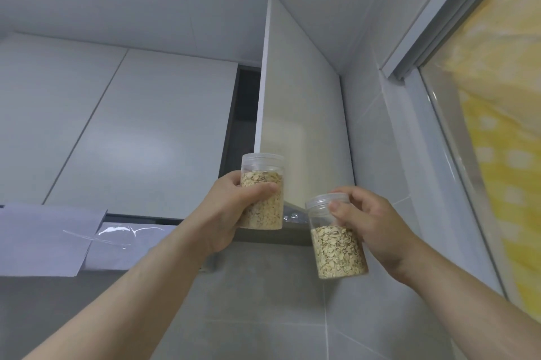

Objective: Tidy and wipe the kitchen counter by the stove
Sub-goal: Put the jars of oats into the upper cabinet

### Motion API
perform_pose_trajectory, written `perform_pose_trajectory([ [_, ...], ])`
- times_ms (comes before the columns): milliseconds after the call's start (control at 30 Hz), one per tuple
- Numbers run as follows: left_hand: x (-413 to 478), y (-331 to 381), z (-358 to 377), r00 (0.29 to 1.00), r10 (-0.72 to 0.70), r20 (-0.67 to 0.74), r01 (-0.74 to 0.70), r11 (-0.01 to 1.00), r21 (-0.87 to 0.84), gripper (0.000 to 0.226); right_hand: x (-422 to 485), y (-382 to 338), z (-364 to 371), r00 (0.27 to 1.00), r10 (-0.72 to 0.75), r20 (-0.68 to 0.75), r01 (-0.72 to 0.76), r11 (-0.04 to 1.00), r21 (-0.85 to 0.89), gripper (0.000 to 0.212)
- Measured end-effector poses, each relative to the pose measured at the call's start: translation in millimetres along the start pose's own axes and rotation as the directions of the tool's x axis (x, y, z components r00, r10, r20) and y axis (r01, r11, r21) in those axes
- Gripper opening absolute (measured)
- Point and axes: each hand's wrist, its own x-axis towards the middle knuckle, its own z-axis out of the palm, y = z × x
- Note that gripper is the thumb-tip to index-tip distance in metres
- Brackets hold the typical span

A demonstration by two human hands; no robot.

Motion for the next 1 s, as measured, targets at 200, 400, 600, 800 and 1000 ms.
perform_pose_trajectory([
  [200, -4, 18, 32, 0.998, 0.027, 0.051, -0.026, 0.999, -0.019, 0.043, -15, -19, -26, 1.0, 0.001, 0.028, -0.003, 0.999, 0.04, 0.048],
  [400, -4, 32, 65, 0.989, 0.048, 0.137, -0.039, 0.997, -0.068, 0.046, -32, -36, -54, 0.999, -0.02, 0.03, 0.018, 0.998, 0.062, 0.054],
  [600, 0, 40, 109, 0.979, 0.049, 0.196, -0.021, 0.99, -0.14, 0.047, -45, -50, -77, 0.999, -0.014, 0.047, 0.013, 1.0, 0.027, 0.063],
  [800, 2, 38, 138, 0.982, 0.013, 0.188, 0.005, 0.996, -0.093, 0.041, -59, -55, -102, 1.0, -0.014, 0.006, 0.014, 1.0, 0.02, 0.066],
  [1000, 2, 24, 135, 0.993, -0.047, 0.109, 0.053, 0.997, -0.048, 0.051, -70, -51, -126, 0.992, 0.014, -0.121, 0.0, 0.993, 0.114, 0.077],
])
